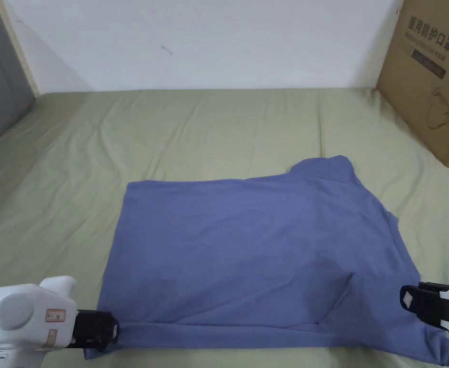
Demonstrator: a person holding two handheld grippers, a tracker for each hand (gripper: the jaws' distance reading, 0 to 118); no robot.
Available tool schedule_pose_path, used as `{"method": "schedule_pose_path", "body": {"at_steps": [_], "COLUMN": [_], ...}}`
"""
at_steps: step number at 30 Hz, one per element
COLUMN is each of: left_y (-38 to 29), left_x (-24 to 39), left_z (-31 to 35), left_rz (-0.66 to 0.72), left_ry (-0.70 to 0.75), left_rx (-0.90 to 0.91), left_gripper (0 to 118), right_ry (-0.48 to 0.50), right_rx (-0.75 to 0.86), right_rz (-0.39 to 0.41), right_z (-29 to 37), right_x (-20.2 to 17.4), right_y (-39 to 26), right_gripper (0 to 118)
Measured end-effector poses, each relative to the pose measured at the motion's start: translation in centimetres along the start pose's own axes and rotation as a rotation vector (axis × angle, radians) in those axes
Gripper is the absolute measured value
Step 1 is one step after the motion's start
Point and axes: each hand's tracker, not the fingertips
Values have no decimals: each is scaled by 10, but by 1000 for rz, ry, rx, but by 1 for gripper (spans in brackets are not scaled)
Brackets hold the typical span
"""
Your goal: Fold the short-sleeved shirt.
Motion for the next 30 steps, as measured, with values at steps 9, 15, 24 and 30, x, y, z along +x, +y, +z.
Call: {"method": "schedule_pose_path", "body": {"at_steps": [9, 15, 24, 30], "left_y": [-27, -32, -31, -35], "left_x": [34, 28, 42, 49], "left_z": [42, 69, 69, 70], "left_rz": [-92, 0, 76, 18], "left_ry": [-24, -87, -145, -85], "left_rx": [155, 307, 255, 243], "left_gripper": [5, 5, 5, 5], "right_ry": [-35, -93, -200, -127], "right_rx": [-42, -176, -463, -347], "right_rz": [-73, -110, -13, -64], "right_z": [-18, -49, -48, -71], "right_x": [47, 86, 72, 77], "right_y": [-1, -6, -8, -9], "right_gripper": [29, 115, 8, 8]}}
